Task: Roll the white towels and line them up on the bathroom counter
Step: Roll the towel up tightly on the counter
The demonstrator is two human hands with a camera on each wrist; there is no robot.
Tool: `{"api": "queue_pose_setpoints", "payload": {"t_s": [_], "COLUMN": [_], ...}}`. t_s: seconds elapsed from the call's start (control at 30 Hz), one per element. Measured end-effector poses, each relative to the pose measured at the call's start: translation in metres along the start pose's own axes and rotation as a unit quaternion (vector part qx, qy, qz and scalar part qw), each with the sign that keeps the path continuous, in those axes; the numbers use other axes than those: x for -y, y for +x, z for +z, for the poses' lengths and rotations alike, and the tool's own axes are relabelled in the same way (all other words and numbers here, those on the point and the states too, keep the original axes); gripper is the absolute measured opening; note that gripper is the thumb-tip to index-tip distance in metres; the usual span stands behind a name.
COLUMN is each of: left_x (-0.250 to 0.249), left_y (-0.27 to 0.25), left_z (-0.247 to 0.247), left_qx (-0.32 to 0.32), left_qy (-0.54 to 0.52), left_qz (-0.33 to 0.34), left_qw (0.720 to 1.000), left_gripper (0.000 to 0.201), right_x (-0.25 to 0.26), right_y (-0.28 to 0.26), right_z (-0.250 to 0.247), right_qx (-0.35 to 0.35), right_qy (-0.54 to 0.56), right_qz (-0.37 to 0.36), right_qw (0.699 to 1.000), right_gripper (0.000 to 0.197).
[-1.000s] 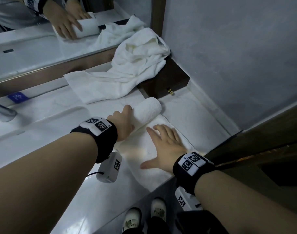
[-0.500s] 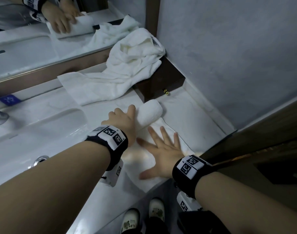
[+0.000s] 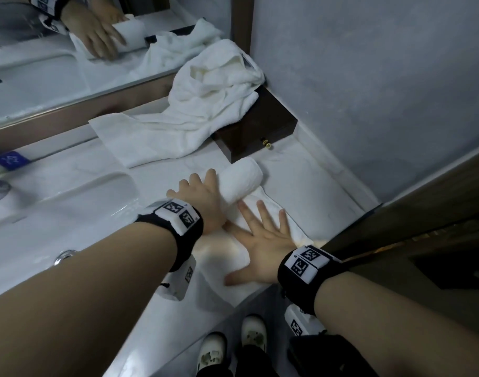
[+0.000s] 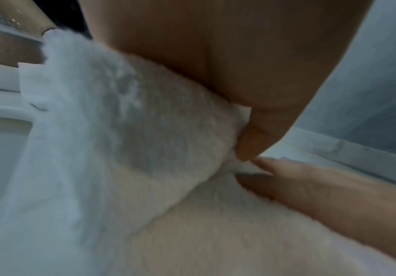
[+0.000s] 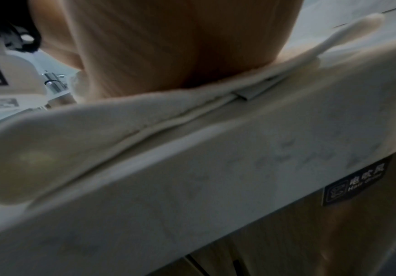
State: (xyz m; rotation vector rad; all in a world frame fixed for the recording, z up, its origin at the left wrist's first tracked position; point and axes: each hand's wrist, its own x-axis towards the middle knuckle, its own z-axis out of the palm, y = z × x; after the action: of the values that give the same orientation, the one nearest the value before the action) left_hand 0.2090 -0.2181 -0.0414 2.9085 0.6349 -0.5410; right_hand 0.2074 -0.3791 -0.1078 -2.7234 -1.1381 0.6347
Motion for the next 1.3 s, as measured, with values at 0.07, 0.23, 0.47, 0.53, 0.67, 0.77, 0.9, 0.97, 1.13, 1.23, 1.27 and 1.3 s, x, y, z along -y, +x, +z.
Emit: {"api": "queue_pose_setpoints", "payload": {"t_s": [0.07,0.23,0.47,0.53,0.67,0.77,0.9,0.97,1.13,1.23,1.27,1.3], "left_x": [0.008,0.019,0.017,0.016,0.012,0.006,0.002,0.002,0.002,0.009,0.014,0.018], "left_y": [0.0,0.003,0.007,0.011,0.016,0.013,0.0,-0.005,-0.013,-0.017,-0.016,-0.014], "left_z": [-0.007,-0.018,-0.018,-0.018,-0.015,-0.008,0.008,0.014,0.015,0.007,0.002,-0.004], "left_qx": [0.034,0.088,0.041,0.02,-0.017,-0.051,-0.088,-0.099,-0.02,0.029,0.035,0.039], "left_qy": [-0.045,-0.062,0.01,0.034,0.08,0.114,0.151,0.156,0.163,0.086,0.059,0.036], "left_qz": [0.022,0.079,0.104,0.095,0.075,0.072,0.092,0.104,0.108,0.138,0.155,0.175], "left_qw": [0.998,0.991,0.994,0.995,0.994,0.99,0.98,0.977,0.981,0.986,0.986,0.983], "left_gripper": [0.057,0.04,0.044,0.046,0.062,0.077,0.085,0.087,0.099,0.091,0.09,0.089], "right_x": [0.0,-0.001,0.006,0.014,0.03,0.037,0.04,0.041,0.044,0.043,0.043,0.042], "right_y": [0.0,0.0,-0.005,-0.005,0.003,0.005,-0.007,-0.012,-0.013,-0.013,-0.013,-0.013], "right_z": [0.001,0.002,0.008,0.013,0.017,0.015,0.017,0.019,0.019,0.02,0.021,0.022], "right_qx": [0.003,0.011,-0.001,-0.007,-0.018,-0.017,-0.024,-0.02,-0.012,-0.012,-0.015,-0.017], "right_qy": [-0.004,-0.004,0.011,0.012,0.003,0.007,-0.005,-0.004,0.001,0.013,0.016,0.017], "right_qz": [-0.001,0.002,0.005,0.009,0.025,0.035,0.052,0.061,0.07,0.065,0.064,0.063], "right_qw": [1.0,1.0,1.0,1.0,1.0,0.999,0.998,0.998,0.998,0.998,0.998,0.998], "right_gripper": [0.117,0.117,0.106,0.1,0.093,0.092,0.085,0.082,0.083,0.083,0.082,0.082]}}
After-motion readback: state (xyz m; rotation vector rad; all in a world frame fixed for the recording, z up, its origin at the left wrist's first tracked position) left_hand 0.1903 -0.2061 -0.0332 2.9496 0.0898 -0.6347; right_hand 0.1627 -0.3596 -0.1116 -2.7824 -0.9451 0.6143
